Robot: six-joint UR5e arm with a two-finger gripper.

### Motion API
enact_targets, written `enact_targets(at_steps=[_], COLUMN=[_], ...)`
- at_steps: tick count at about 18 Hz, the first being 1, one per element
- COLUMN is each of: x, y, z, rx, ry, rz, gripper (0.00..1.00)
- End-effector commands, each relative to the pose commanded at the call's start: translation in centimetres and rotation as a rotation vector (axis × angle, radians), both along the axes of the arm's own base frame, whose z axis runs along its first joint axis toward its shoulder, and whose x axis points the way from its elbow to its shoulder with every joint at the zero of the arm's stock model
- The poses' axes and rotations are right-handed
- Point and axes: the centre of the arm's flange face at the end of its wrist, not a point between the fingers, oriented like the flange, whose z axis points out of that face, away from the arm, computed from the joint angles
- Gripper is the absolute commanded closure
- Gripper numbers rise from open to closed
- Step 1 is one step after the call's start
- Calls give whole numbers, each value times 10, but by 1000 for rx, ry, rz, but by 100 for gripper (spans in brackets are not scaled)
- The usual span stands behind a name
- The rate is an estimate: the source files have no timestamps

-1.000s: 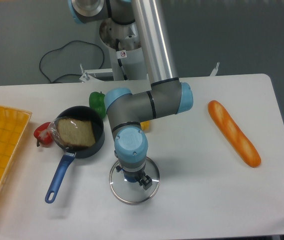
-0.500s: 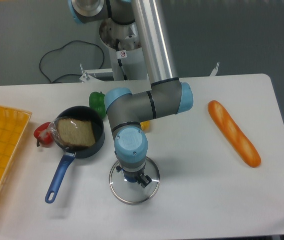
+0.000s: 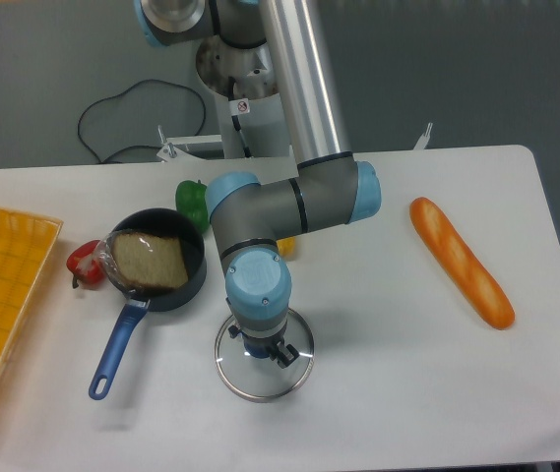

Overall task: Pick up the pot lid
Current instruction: 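Close the gripper on the blue knob of the glass lid, then lift the glass lid by its knob and carry it toward the saucepan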

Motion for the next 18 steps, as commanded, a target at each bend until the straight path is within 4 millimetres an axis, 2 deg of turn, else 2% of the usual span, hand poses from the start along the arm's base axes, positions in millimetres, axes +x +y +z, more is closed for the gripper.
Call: enact_targets(at_steps=[10,16,18], x=[1,8,17], y=[2,3,6], z=[21,54,62], rx=[24,89,99], ry=[13,16,23], rz=[-33,-56,-81], gripper=[57,57,57])
